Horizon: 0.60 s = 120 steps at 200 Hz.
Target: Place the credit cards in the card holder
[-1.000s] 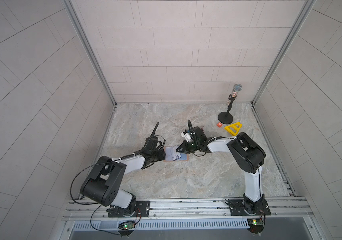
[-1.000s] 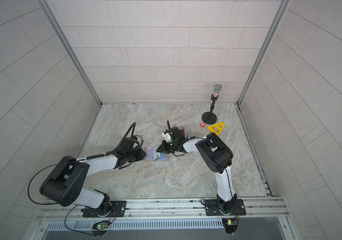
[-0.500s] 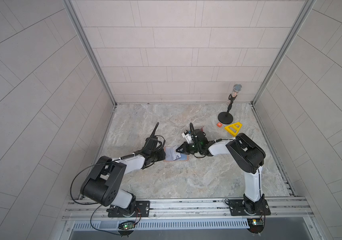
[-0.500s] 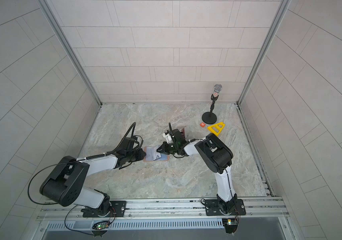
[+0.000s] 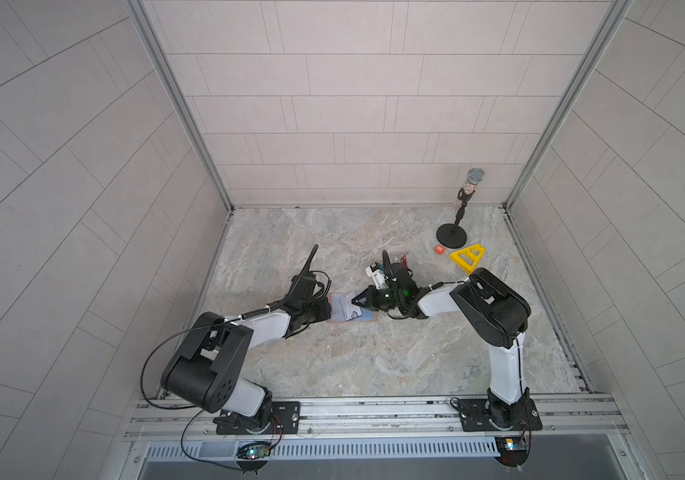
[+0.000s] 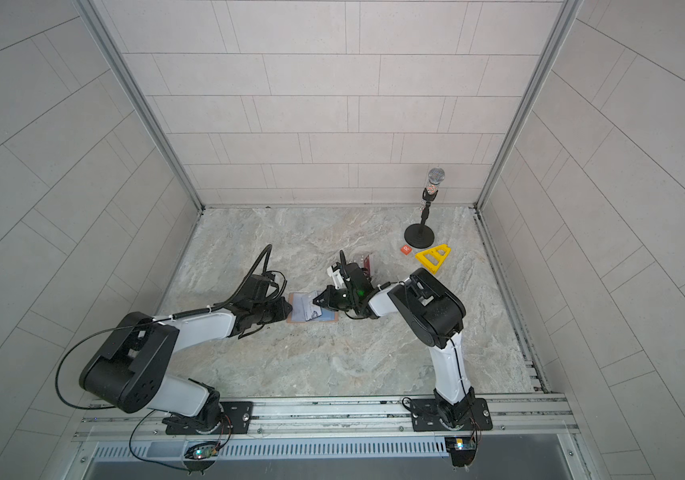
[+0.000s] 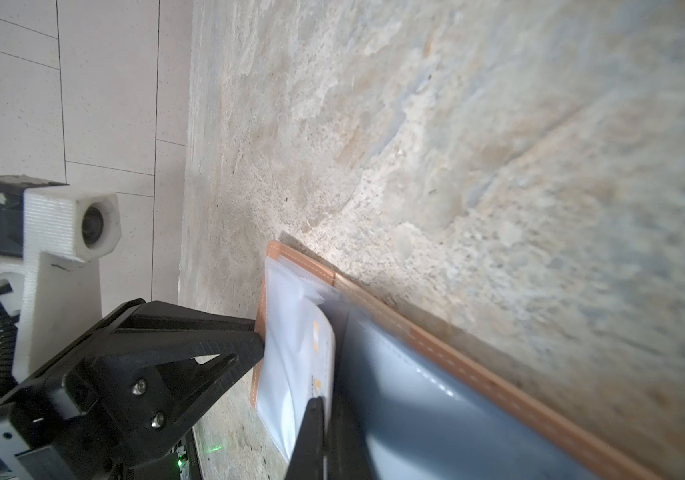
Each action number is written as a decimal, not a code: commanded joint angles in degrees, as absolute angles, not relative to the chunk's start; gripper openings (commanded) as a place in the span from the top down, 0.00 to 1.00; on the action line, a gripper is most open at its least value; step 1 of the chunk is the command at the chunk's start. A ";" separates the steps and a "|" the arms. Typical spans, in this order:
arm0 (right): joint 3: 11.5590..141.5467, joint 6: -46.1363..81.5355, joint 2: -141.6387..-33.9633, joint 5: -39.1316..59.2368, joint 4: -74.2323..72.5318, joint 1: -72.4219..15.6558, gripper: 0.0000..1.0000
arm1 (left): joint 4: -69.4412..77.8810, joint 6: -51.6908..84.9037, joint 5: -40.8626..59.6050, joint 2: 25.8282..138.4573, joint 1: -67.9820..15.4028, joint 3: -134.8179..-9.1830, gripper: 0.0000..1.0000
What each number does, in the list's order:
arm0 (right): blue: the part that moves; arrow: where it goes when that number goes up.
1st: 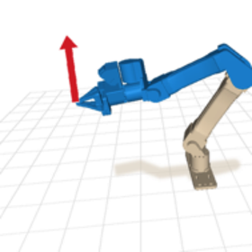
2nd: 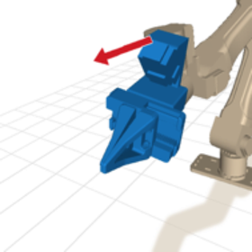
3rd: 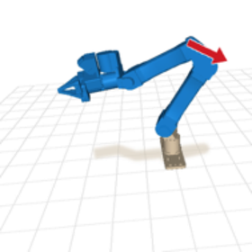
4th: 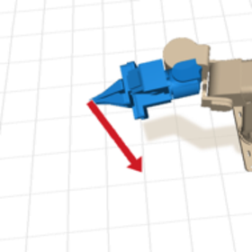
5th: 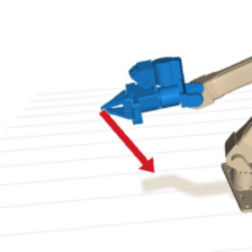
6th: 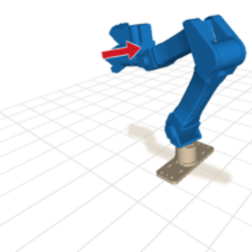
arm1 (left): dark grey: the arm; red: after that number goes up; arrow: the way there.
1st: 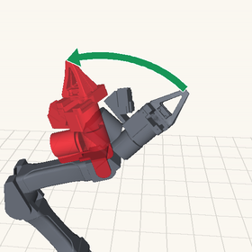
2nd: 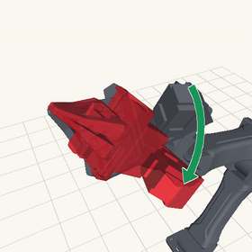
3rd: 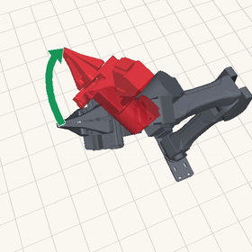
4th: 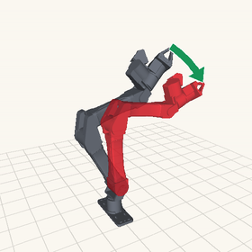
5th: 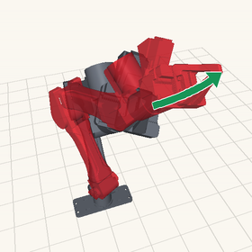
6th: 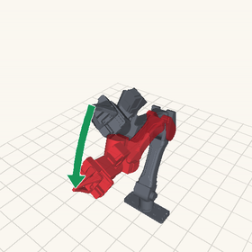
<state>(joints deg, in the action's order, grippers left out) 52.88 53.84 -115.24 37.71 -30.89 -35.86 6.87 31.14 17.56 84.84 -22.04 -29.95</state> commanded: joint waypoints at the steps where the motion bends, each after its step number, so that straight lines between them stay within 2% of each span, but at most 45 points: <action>1: 51.13 54.14 -118.55 32.34 -24.73 -38.49 1.00 | -1.96 30.98 18.02 86.75 -22.85 -28.39 0.81; 120: 50.29 53.32 -117.59 29.86 -24.77 -39.81 1.00 | -2.11 31.10 17.80 86.59 -22.90 -28.39 0.80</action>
<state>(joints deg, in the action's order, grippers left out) 51.79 54.24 -114.69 34.59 -32.49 -37.12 6.79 31.27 17.47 84.84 -22.04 -30.00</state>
